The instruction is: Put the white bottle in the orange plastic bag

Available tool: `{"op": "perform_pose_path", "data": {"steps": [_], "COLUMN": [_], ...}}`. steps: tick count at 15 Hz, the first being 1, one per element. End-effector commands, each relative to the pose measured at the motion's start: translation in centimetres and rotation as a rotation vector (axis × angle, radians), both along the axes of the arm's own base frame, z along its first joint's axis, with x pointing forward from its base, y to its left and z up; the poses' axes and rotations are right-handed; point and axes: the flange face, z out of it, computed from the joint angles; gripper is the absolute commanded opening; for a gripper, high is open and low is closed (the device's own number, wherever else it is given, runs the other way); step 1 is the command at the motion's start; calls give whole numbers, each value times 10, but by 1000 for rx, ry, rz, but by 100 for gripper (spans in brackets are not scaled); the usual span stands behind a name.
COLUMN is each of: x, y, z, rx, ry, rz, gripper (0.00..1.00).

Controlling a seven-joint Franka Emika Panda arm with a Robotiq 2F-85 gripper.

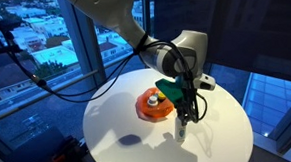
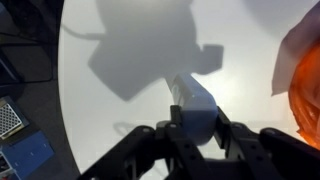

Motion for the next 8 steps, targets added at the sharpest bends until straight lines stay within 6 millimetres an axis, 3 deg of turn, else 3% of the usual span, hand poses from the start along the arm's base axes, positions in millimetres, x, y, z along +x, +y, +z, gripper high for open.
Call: {"op": "perform_pose_path", "data": {"steps": [1, 5, 8], "x": [18, 36, 40], "y": [23, 59, 77], "z": [26, 47, 75], "rx": [-46, -72, -88], "ry": [-6, -30, -78], "rz": [24, 80, 109], "gripper": [11, 11, 11]}}
